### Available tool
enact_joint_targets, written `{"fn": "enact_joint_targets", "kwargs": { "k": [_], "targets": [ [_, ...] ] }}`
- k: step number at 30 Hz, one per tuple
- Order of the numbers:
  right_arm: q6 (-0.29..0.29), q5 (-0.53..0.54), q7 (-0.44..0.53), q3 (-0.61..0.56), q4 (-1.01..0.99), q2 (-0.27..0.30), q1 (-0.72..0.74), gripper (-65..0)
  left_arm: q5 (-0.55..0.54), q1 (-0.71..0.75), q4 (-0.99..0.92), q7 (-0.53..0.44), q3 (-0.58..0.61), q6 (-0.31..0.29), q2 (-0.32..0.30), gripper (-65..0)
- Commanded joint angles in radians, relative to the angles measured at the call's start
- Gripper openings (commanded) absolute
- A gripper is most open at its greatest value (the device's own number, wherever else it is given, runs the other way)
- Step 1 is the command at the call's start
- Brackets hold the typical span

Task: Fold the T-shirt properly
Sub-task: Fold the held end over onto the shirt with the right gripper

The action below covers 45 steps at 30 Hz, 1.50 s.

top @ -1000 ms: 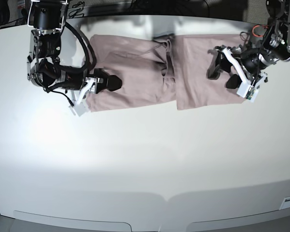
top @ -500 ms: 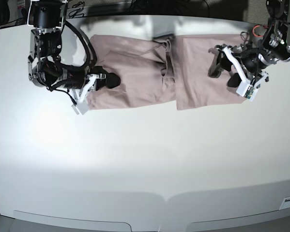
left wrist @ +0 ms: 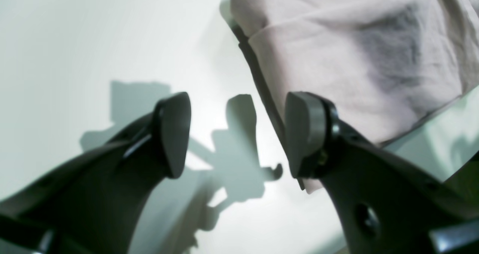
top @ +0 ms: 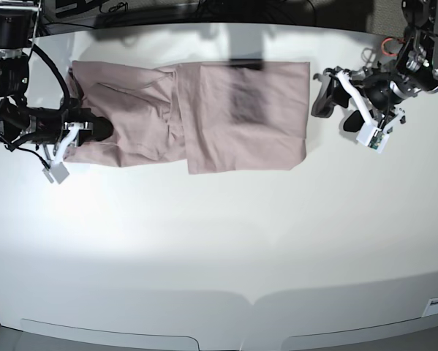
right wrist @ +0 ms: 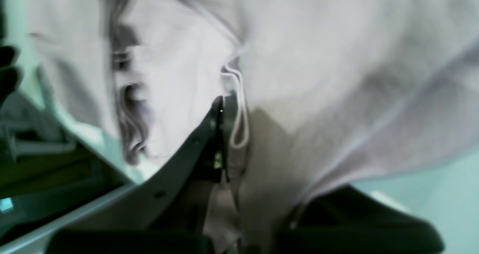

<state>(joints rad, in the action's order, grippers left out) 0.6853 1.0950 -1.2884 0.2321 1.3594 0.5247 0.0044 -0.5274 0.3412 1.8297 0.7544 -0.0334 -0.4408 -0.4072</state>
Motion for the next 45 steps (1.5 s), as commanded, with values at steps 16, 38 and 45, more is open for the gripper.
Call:
{"fn": "enact_joint_targets", "kwargs": {
  "k": [16,38,45],
  "targets": [
    [-0.021,-0.118,0.017,-0.022,0.488,-0.463,-0.086,-65.0,-0.012,-0.006,0.017,-0.034,-0.007,0.0,-0.082,-26.9],
    [-0.245,-0.6,0.363,-0.554,0.428,-0.682,-0.087,-65.0,-0.191,0.031,0.017,-0.05,-0.3,-0.044,-0.211,-26.9],
    [-0.26,-0.624,0.512,-0.663,0.292,-0.682,-0.085,-65.0,-0.192,0.061,0.017,-0.051,-0.312,-0.05,-0.208,-27.0]
  ]
}}
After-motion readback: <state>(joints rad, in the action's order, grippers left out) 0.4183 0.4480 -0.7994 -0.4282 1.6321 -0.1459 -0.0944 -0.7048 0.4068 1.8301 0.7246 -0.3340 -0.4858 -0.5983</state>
